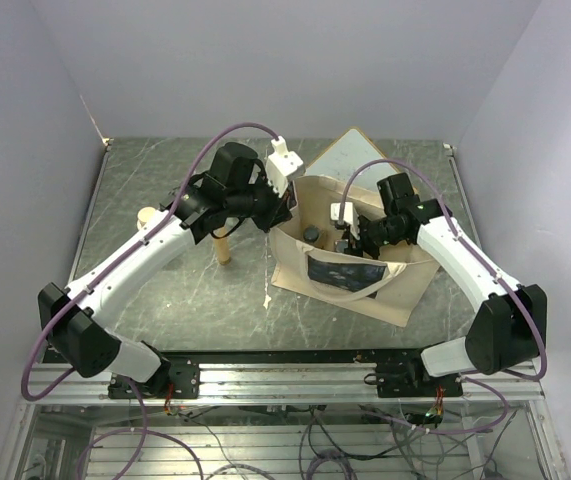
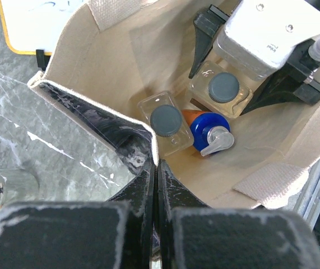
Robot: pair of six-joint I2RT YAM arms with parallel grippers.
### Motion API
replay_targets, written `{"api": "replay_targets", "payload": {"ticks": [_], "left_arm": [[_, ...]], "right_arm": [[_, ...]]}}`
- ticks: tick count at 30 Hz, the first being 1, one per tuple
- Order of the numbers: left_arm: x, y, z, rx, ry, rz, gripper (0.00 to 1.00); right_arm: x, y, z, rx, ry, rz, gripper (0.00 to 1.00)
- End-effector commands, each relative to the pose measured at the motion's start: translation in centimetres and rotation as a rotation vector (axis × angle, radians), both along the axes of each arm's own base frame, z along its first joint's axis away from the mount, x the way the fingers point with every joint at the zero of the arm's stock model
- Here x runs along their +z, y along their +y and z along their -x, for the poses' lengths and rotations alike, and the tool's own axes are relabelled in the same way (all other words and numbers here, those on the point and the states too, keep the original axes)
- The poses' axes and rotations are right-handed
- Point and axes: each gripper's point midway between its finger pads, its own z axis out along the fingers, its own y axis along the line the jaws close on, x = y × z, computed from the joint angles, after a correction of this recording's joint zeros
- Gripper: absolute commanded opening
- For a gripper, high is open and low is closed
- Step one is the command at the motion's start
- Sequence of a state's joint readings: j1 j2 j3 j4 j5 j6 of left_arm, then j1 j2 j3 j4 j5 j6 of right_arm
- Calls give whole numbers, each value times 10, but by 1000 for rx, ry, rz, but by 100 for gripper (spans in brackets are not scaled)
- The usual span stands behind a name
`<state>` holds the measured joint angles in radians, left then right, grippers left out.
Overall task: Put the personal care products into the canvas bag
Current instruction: Place the care product in the canvas bag.
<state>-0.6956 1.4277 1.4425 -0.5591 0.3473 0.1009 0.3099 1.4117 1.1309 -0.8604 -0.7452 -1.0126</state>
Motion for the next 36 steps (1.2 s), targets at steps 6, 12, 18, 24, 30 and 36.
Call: {"api": "replay_targets", "payload": {"ticks": [6,12,18,24,30,36], "left_arm": [[36,6,1,32,-85,51,7],[35,4,4,18,-77,55,7],[29,6,9,-4,-76,41,7],[17,7,12,-23,-71,16,7],[10,4,15,-40,-49,2,7],[9,3,13,-37,-58,-3,7]], "right_arm": [[31,19,13,62,-8,-41,0],[30,17,16,50,3,-37,0],[13,5,-2,-61,-32,36,11],[11,2,-10,-125,-32,53,28],[11,2,-10,-124,-30,60,36],[23,3,-11,-132,-44,47,59]]}}
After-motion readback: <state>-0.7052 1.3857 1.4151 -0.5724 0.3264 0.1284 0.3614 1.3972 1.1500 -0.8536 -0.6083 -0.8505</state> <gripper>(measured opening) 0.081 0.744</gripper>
